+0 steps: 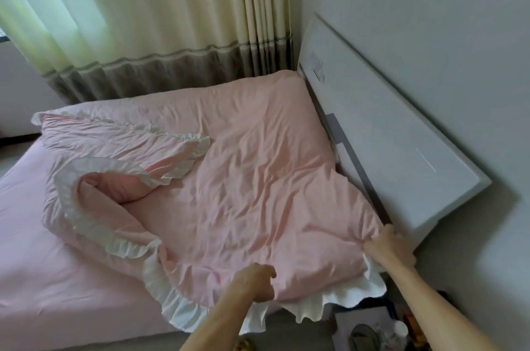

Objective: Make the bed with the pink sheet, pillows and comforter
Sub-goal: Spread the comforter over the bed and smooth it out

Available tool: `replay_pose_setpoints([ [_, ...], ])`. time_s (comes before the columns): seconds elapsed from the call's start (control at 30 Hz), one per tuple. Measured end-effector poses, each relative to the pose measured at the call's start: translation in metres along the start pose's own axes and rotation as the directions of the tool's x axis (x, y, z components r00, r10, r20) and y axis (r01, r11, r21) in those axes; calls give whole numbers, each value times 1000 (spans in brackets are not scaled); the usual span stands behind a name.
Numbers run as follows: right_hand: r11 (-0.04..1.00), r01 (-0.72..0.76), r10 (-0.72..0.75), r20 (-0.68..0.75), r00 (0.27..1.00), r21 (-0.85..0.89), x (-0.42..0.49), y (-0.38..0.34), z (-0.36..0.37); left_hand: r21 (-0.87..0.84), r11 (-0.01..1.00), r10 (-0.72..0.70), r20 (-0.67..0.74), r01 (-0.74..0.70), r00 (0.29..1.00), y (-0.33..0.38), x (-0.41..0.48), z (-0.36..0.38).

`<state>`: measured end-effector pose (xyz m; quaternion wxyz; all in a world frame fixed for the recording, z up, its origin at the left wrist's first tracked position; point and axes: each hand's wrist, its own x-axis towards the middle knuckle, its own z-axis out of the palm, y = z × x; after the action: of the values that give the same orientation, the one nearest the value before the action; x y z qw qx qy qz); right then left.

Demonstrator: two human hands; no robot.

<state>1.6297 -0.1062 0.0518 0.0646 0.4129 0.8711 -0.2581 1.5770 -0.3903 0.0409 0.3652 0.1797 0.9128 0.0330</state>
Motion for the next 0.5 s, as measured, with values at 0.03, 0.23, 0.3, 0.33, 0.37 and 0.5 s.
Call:
replay_pose_setpoints([
  [0.03,999,-33,34,72,997,-15,3,7,10,-11,1000,6,-5,-6,1000,3,3,0],
  [0.23,998,62,-59,191,980,-9,14,12,32,-83,994,69,-52,-73,996,21,21,-15],
  [0.3,995,95,-84,233,969,-33,17,4,32,-80,993,89,-45,-92,995,29,28,-25],
  [0.33,994,111,-102,252,962,-22,20,-3,32,-68,992,107,-46,-110,993,34,33,-32],
  [0.37,991,135,-127,262,957,-13,24,-10,33,-56,990,129,-50,-132,990,38,38,-38],
  [0.5,971,240,-238,177,955,5,53,-48,33,-18,977,207,-145,-212,968,51,64,-76],
])
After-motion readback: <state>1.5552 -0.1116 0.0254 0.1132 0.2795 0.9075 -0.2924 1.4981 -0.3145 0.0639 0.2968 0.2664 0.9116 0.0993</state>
